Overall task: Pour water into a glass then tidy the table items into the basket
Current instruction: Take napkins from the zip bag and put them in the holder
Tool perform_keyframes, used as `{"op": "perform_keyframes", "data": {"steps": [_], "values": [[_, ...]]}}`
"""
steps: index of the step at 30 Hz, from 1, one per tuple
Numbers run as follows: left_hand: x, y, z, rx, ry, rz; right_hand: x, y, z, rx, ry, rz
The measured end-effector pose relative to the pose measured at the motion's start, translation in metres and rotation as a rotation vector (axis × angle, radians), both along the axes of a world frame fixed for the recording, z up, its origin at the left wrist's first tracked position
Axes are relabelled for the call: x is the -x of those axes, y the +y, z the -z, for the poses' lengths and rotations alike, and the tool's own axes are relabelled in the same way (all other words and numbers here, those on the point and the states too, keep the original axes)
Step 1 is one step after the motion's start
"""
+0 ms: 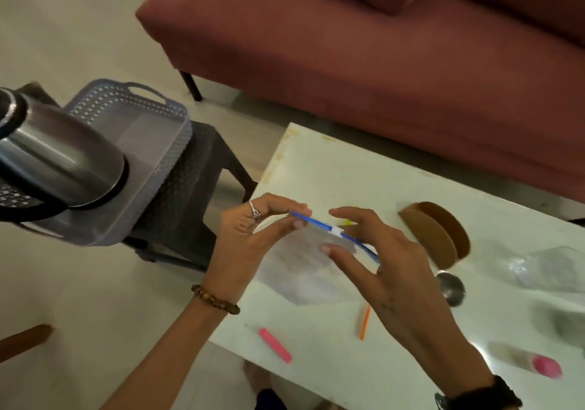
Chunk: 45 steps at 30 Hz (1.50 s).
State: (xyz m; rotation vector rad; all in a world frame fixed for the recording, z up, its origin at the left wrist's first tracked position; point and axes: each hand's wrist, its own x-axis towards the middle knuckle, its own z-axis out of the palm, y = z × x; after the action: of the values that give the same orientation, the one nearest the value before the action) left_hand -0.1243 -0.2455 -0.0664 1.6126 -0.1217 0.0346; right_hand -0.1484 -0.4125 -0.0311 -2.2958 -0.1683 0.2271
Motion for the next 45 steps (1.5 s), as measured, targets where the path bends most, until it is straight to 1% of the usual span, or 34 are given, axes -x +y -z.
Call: {"op": "perform_keyframes", "data": {"steps": [1, 2, 3, 5, 7, 9, 12, 14, 15, 16, 17, 19, 20, 22, 25, 28, 30, 33, 34, 36, 37, 38, 39, 41, 42, 43, 45], "values": [[0.003, -0.014, 0.0, 0.008, 0.019, -0.002, 0.006, -0.009, -0.001, -0.077, 0.001, 0.049], [0.006, -0.026, 0.001, 0.018, 0.029, -0.003, 0.01, -0.016, -0.003, -0.128, -0.038, 0.088], [0.01, -0.036, 0.002, 0.03, 0.032, -0.003, 0.013, -0.02, -0.004, -0.133, -0.111, 0.111], [0.016, -0.057, 0.003, 0.039, 0.029, 0.01, 0.019, -0.034, -0.003, -0.07, -0.236, 0.149], [0.021, -0.071, 0.006, 0.035, 0.025, 0.006, 0.024, -0.051, 0.003, 0.0, -0.309, 0.168], [0.023, -0.075, 0.008, 0.081, 0.081, -0.038, 0.029, -0.072, 0.013, 0.014, -0.309, 0.202], [0.02, -0.071, 0.012, 0.126, 0.174, -0.105, 0.039, -0.109, 0.028, -0.021, -0.22, 0.319], [0.018, -0.064, 0.015, 0.195, 0.286, -0.003, 0.046, -0.123, 0.034, -0.057, -0.206, 0.392], [0.019, -0.061, 0.015, 0.241, 0.378, 0.091, 0.048, -0.126, 0.036, -0.084, -0.2, 0.423], [0.019, -0.06, 0.015, 0.248, 0.465, 0.194, 0.049, -0.128, 0.038, -0.103, -0.193, 0.439], [0.019, -0.06, 0.015, 0.197, 0.532, 0.291, 0.05, -0.128, 0.039, -0.113, -0.191, 0.436], [0.02, -0.066, 0.014, -0.005, 0.582, 0.438, 0.05, -0.124, 0.039, -0.093, -0.199, 0.382], [0.021, -0.073, 0.014, -0.091, 0.566, 0.486, 0.05, -0.121, 0.039, -0.086, -0.199, 0.346], [0.024, -0.092, 0.009, -0.17, 0.52, 0.536, 0.049, -0.116, 0.039, -0.065, -0.201, 0.277], [0.025, -0.11, 0.009, -0.147, 0.569, 0.451, 0.047, -0.107, 0.037, -0.07, -0.203, 0.284], [0.026, -0.117, 0.012, -0.047, 0.683, 0.324, 0.048, -0.097, 0.033, -0.163, -0.159, 0.44], [0.029, -0.119, 0.015, 0.005, 0.721, 0.27, 0.05, -0.089, 0.032, -0.245, -0.085, 0.509], [0.034, -0.121, 0.017, 0.038, 0.726, 0.247, 0.05, -0.08, 0.037, -0.311, 0.105, 0.474], [0.035, -0.121, 0.018, 0.04, 0.725, 0.239, 0.051, -0.079, 0.039, -0.332, 0.135, 0.464], [0.036, -0.12, 0.017, 0.035, 0.709, 0.229, 0.053, -0.081, 0.041, -0.374, 0.128, 0.466], [0.035, -0.119, 0.016, 0.034, 0.702, 0.212, 0.053, -0.083, 0.041, -0.346, 0.089, 0.464], [0.034, -0.118, 0.016, 0.028, 0.686, 0.186, 0.054, -0.087, 0.041, -0.267, 0.026, 0.457], [0.033, -0.116, 0.016, 0.003, 0.655, 0.155, 0.054, -0.091, 0.04, -0.144, -0.046, 0.435], [0.033, -0.115, 0.018, -0.112, 0.553, 0.099, 0.054, -0.097, 0.041, 0.109, -0.176, 0.388], [0.034, -0.115, 0.018, -0.157, 0.512, 0.079, 0.054, -0.098, 0.042, 0.202, -0.19, 0.359], [0.035, -0.117, 0.018, -0.182, 0.486, 0.07, 0.053, -0.096, 0.042, 0.268, -0.142, 0.328], [0.039, -0.12, 0.019, -0.168, 0.468, 0.078, 0.052, -0.088, 0.043, 0.327, 0.047, 0.288]]}}
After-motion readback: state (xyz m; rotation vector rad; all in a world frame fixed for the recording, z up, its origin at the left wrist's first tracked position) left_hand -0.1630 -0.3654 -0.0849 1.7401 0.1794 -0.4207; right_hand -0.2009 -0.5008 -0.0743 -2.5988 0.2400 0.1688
